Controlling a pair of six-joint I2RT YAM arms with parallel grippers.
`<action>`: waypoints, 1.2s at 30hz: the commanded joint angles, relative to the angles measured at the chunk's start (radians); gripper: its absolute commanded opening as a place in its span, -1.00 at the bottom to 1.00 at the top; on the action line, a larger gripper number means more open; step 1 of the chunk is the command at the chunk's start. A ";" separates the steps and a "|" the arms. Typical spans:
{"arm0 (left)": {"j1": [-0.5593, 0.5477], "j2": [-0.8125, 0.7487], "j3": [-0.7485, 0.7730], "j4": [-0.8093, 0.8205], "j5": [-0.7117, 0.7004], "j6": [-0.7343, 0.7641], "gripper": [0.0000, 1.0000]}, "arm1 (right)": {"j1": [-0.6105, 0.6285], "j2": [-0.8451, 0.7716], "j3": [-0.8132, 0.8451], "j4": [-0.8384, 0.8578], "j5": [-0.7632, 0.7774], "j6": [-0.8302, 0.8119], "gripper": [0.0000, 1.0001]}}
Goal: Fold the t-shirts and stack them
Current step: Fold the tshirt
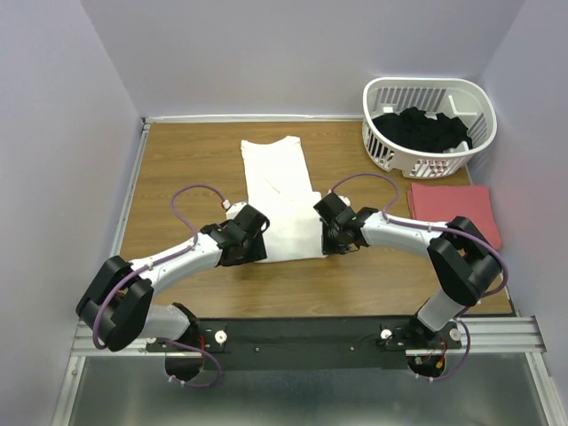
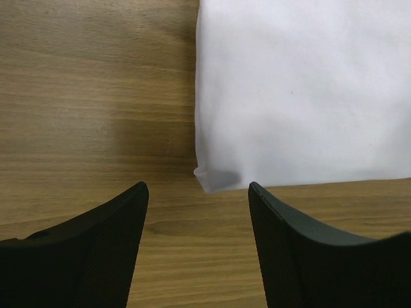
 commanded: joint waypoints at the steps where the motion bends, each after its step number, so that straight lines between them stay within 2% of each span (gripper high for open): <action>1: -0.009 0.031 0.031 -0.009 -0.045 0.007 0.35 | 0.024 0.096 -0.050 -0.141 0.066 -0.003 -0.97; 5: -0.009 0.065 0.034 0.009 -0.045 0.001 0.13 | 0.029 0.101 -0.047 -0.138 0.077 -0.008 -0.98; 6: -0.012 0.079 0.037 0.018 -0.048 0.000 0.01 | 0.029 0.102 -0.047 -0.138 0.079 -0.008 -0.99; 9: -0.018 0.109 0.042 0.014 -0.061 -0.011 -0.17 | 0.037 0.099 -0.049 -0.138 0.089 -0.003 -0.99; 19: -0.058 0.203 0.028 0.009 -0.070 -0.029 -0.35 | 0.038 0.093 -0.062 -0.139 0.102 -0.002 -0.99; 22: -0.058 0.214 0.026 0.011 -0.084 -0.032 -0.48 | 0.038 0.091 -0.065 -0.139 0.100 -0.010 -0.99; 23: -0.058 0.220 0.028 0.011 -0.084 -0.031 -0.57 | 0.040 0.093 -0.066 -0.141 0.099 -0.013 -0.99; 24: -0.058 0.229 0.031 0.009 -0.078 -0.028 -0.80 | 0.040 0.093 -0.067 -0.141 0.097 -0.020 -0.99; 26: -0.063 0.231 0.027 0.003 -0.070 -0.023 -1.00 | 0.040 0.079 -0.078 -0.141 0.085 -0.036 -0.99; 30: -0.126 0.176 0.026 -0.079 -0.067 -0.043 -1.00 | 0.041 0.038 -0.114 -0.191 0.027 -0.053 -0.99; 32: -0.199 0.140 0.023 -0.126 -0.064 -0.068 -1.00 | 0.046 0.013 -0.134 -0.230 0.008 -0.046 -0.99; 36: -0.374 -0.005 -0.019 -0.205 0.077 -0.173 -1.00 | 0.090 -0.111 -0.213 -0.340 -0.091 0.016 -0.99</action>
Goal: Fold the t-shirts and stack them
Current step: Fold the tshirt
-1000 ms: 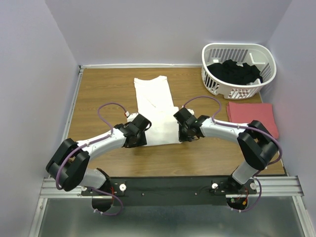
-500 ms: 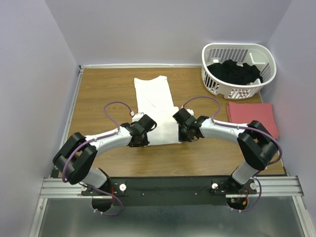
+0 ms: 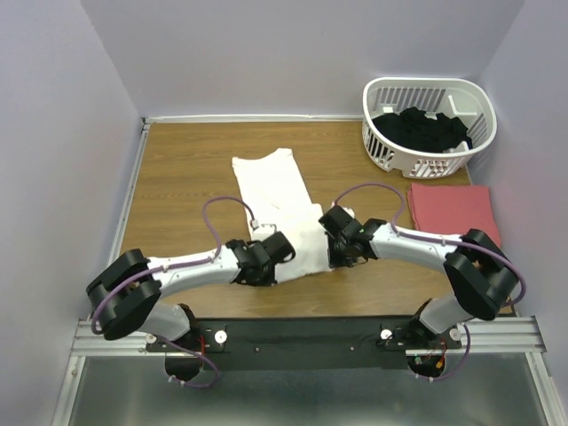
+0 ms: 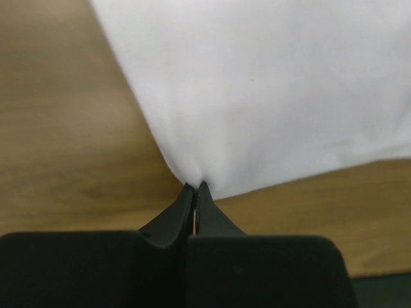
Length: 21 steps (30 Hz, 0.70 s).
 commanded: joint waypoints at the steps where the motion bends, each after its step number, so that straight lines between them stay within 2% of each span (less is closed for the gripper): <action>1: -0.169 -0.123 -0.044 -0.193 0.137 -0.191 -1.00 | 0.069 -0.095 -0.146 -0.379 -0.105 0.049 -0.99; 2: -0.278 -0.145 -0.043 -0.222 0.154 -0.233 -1.00 | 0.115 -0.136 -0.153 -0.419 -0.113 0.074 -0.99; 6: -0.499 -0.226 -0.005 -0.357 0.250 -0.413 -1.00 | 0.183 -0.338 -0.152 -0.646 -0.165 0.180 -0.99; 8: -0.519 -0.255 0.025 -0.388 0.250 -0.453 -1.00 | 0.181 -0.406 -0.109 -0.703 -0.139 0.187 -0.99; 10: -0.507 -0.332 0.042 -0.409 0.208 -0.474 -1.00 | 0.183 -0.402 -0.007 -0.738 -0.084 0.177 -0.99; 11: -0.484 -0.361 0.049 -0.414 0.191 -0.476 -1.00 | 0.181 -0.382 0.036 -0.757 -0.058 0.174 -0.99; 12: -0.411 -0.410 0.049 -0.419 0.165 -0.444 -1.00 | 0.181 -0.330 0.128 -0.786 0.006 0.155 -0.99; 14: -0.307 -0.450 0.052 -0.425 0.146 -0.378 -1.00 | 0.171 -0.275 0.208 -0.798 0.063 0.129 -0.99; 15: -0.208 -0.472 0.066 -0.422 0.129 -0.296 -1.00 | 0.158 -0.221 0.292 -0.794 0.089 0.090 -0.99; 16: -0.207 -0.476 0.074 -0.420 0.120 -0.261 -1.00 | 0.148 -0.199 0.328 -0.788 0.103 0.070 -0.99; 19: -0.017 -0.447 0.126 -0.397 0.080 -0.114 -1.00 | 0.074 -0.118 0.482 -0.766 0.137 -0.016 -0.99; 21: 0.045 -0.418 0.166 -0.377 0.053 -0.057 -1.00 | 0.003 -0.079 0.546 -0.749 0.134 -0.088 -0.99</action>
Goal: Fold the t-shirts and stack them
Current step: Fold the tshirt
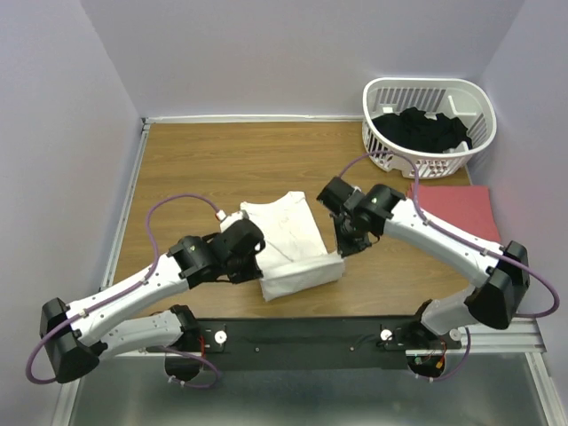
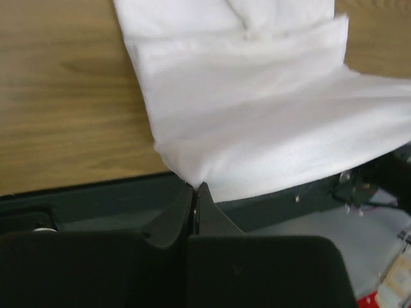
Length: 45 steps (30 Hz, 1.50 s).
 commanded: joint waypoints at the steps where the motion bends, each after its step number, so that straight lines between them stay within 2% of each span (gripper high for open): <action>1: 0.148 0.067 0.075 0.008 -0.111 0.205 -1.00 | -0.112 0.083 0.160 -0.014 0.106 -0.154 -0.99; 2: 0.216 0.081 0.083 0.025 -0.110 0.266 -1.00 | -0.142 0.123 0.225 -0.011 0.103 -0.175 -0.99; 6: 0.341 0.127 0.141 0.102 -0.076 0.374 -1.00 | -0.204 0.221 0.376 0.004 0.072 -0.264 -0.99; 11: 0.410 0.167 0.200 0.125 -0.081 0.446 -1.00 | -0.230 0.323 0.517 0.006 0.042 -0.318 -0.99; 24: 0.654 0.277 0.135 0.334 -0.015 0.561 -1.00 | -0.288 0.635 0.821 0.081 0.020 -0.442 -0.99; 30: 0.741 0.417 0.172 0.430 -0.033 0.609 -1.00 | -0.322 0.749 0.913 0.155 0.002 -0.471 -0.99; 37: 0.768 0.602 0.220 0.511 -0.050 0.640 -1.00 | -0.345 0.862 0.926 0.245 -0.011 -0.473 -0.99; 38: 0.771 0.619 0.226 0.515 -0.051 0.641 -1.00 | -0.348 0.875 0.924 0.250 -0.011 -0.472 -0.92; 40: 0.769 0.655 0.235 0.522 -0.059 0.640 -0.83 | -0.354 0.892 0.921 0.262 -0.011 -0.459 -0.71; 41: 0.771 0.661 0.238 0.521 -0.067 0.634 -0.50 | -0.356 0.890 0.909 0.268 -0.007 -0.456 -0.48; 44: 0.769 0.626 0.234 0.521 -0.082 0.608 0.02 | -0.356 0.843 0.883 0.286 -0.011 -0.449 -0.07; 45: 0.771 0.588 0.227 0.515 -0.109 0.598 0.16 | -0.356 0.818 0.866 0.293 -0.007 -0.438 -0.02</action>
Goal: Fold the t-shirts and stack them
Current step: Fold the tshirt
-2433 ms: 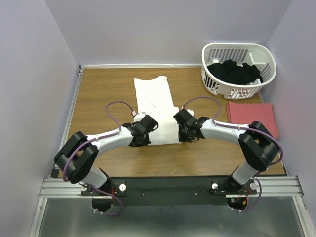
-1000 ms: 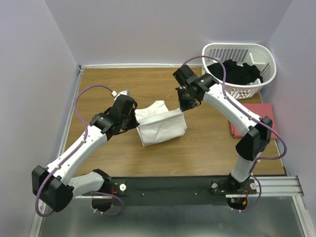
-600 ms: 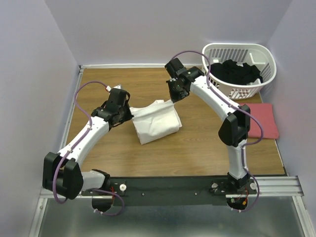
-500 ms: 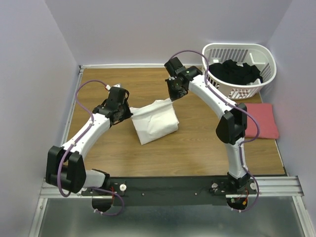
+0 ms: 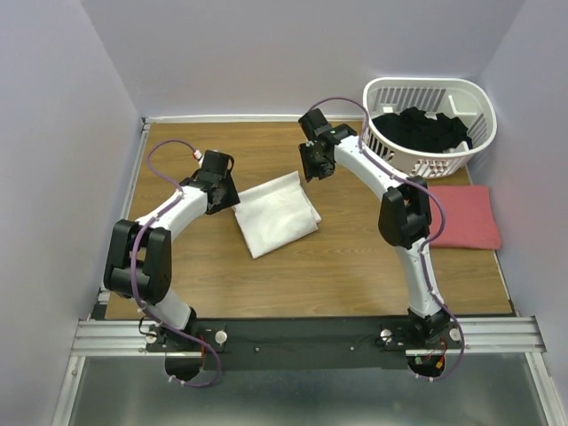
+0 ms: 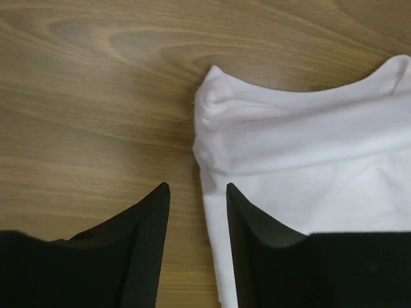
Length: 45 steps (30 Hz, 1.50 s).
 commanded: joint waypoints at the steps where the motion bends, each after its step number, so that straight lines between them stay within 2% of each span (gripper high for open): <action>1: 0.014 -0.095 0.005 -0.019 -0.113 -0.015 0.20 | -0.019 -0.089 -0.044 0.069 0.052 0.015 0.04; 3: 0.014 -0.132 0.004 -0.034 -0.127 -0.029 0.22 | -0.019 -0.183 -0.153 0.118 0.041 0.027 0.10; 6: -0.003 -0.204 -0.027 -0.034 -0.098 -0.042 0.20 | -0.020 -0.294 -0.315 0.245 -0.092 0.058 0.10; 7: -0.023 -0.230 -0.038 -0.006 -0.072 -0.043 0.05 | -0.020 -0.319 -0.355 0.329 -0.159 0.067 0.10; 9: -0.040 -0.239 -0.061 0.028 -0.037 -0.048 -0.08 | -0.023 -0.337 -0.406 0.387 -0.308 0.099 0.08; 10: -0.046 -0.233 -0.077 0.060 0.012 -0.051 -0.21 | -0.025 -0.354 -0.464 0.437 -0.406 0.131 0.07; 11: -0.046 -0.224 -0.084 0.077 0.040 -0.051 -0.27 | -0.026 -0.368 -0.498 0.472 -0.448 0.151 0.07; 12: -0.046 -0.215 -0.088 0.094 0.060 -0.051 -0.30 | -0.028 -0.391 -0.552 0.520 -0.494 0.171 0.07; 13: -0.048 -0.186 -0.093 0.122 0.081 -0.049 -0.33 | -0.028 -0.429 -0.646 0.643 -0.613 0.216 0.07; 17: -0.045 -0.086 -0.067 0.168 0.084 -0.058 -0.40 | -0.037 -0.462 -0.835 0.922 -0.833 0.349 0.07; 20: -0.034 0.006 -0.024 0.191 0.075 -0.072 -0.45 | -0.054 -0.436 -0.949 1.165 -0.898 0.461 0.08; 21: -0.020 0.053 -0.007 0.191 0.069 -0.087 -0.47 | -0.080 -0.422 -1.051 1.251 -0.913 0.568 0.08; 22: -0.012 0.076 0.001 0.205 0.064 -0.088 -0.48 | -0.098 -0.404 -1.102 1.413 -0.925 0.625 0.07; 27: 0.029 0.245 0.082 0.203 0.084 -0.091 -0.52 | -0.175 -0.247 -1.349 1.715 -0.925 0.770 0.04; 30: 0.028 0.293 0.132 0.187 0.090 -0.074 -0.53 | -0.191 -0.248 -1.403 1.740 -0.927 0.752 0.04; 33: 0.029 0.317 0.185 0.167 0.078 -0.049 -0.52 | -0.189 -0.322 -1.425 1.735 -0.933 0.738 0.04; 35: 0.029 0.301 0.206 0.151 0.086 -0.036 -0.42 | -0.189 -0.395 -1.419 1.735 -0.942 0.747 0.05; 36: 0.028 0.287 0.208 0.145 0.093 -0.032 -0.30 | -0.186 -0.420 -1.414 1.734 -0.941 0.754 0.05; 39: 0.011 0.183 0.158 0.137 0.118 -0.037 -0.01 | -0.163 -0.489 -1.372 1.732 -0.958 0.771 0.09; 40: 0.003 0.105 0.136 0.139 0.118 -0.042 0.05 | -0.151 -0.495 -1.355 1.734 -0.962 0.787 0.09; 42: -0.021 0.023 0.082 0.139 0.118 -0.069 0.05 | -0.097 -0.495 -1.307 1.734 -0.964 0.800 0.10; 45: -0.080 -0.124 -0.051 0.145 0.112 -0.149 -0.24 | -0.022 -0.453 -1.260 1.740 -0.952 0.830 0.11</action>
